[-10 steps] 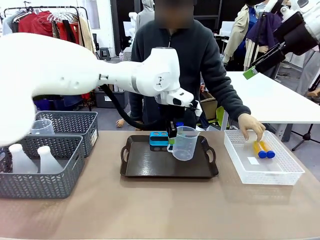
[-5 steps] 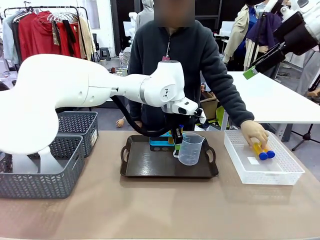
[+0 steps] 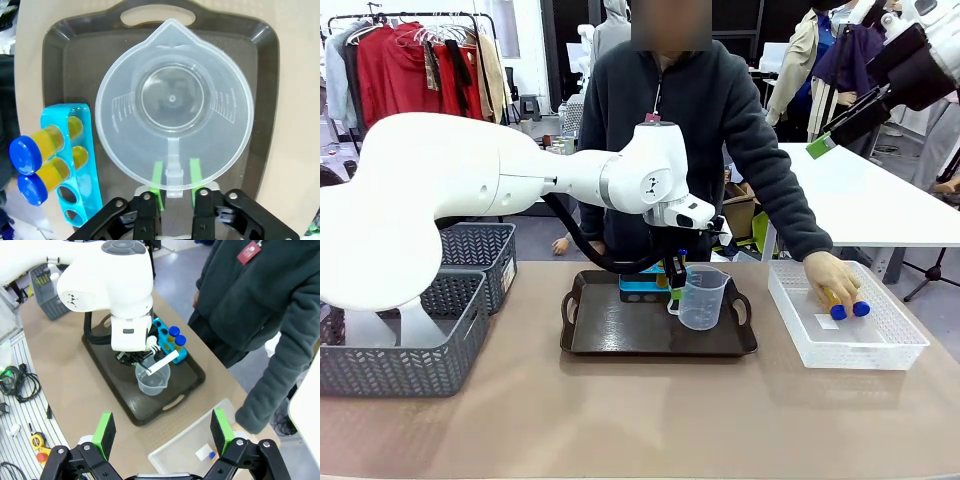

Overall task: Prepare the laboratory tools.
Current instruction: Pick up one Large Measuring Cup and place it on the Handle tray, then pick up one Small flask and place it on the Handle tray.

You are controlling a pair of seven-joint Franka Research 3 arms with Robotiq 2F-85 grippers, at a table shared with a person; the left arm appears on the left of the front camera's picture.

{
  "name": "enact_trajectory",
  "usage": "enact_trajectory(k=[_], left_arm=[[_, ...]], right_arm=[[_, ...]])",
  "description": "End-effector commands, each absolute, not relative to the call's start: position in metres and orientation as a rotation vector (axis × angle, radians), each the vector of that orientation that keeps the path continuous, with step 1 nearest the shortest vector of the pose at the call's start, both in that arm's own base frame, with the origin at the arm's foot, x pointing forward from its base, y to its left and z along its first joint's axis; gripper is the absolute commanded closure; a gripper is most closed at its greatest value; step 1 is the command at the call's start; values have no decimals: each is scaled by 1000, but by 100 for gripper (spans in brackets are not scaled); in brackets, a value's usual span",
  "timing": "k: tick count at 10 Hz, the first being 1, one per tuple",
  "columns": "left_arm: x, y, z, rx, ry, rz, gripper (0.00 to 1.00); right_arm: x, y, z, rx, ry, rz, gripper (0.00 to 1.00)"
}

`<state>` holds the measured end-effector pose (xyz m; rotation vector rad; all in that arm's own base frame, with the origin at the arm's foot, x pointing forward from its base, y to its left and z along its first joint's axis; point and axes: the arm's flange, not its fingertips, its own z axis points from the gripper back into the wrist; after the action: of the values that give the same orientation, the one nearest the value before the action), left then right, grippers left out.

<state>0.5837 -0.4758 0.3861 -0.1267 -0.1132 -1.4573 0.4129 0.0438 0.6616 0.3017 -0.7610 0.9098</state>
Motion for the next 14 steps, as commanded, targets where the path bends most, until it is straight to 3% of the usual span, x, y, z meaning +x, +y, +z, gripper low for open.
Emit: enact_trajectory(k=[1, 2, 3, 11, 14], left_arm=[[585, -473, 393, -163, -111, -1461, 26], [585, -471, 394, -164, -115, -1461, 7], [583, -471, 396, -164, -118, -1460, 0], [561, -455, 427, -167, -167, -1465, 0], [534, -431, 469, -145, -222, -1454, 0]], right_arm=[[414, 43, 662, 326, -775, 914, 0], [414, 43, 662, 326, -775, 914, 0], [414, 43, 662, 326, -775, 914, 0], [414, 43, 662, 326, -775, 914, 0], [414, 43, 662, 326, -775, 914, 0]])
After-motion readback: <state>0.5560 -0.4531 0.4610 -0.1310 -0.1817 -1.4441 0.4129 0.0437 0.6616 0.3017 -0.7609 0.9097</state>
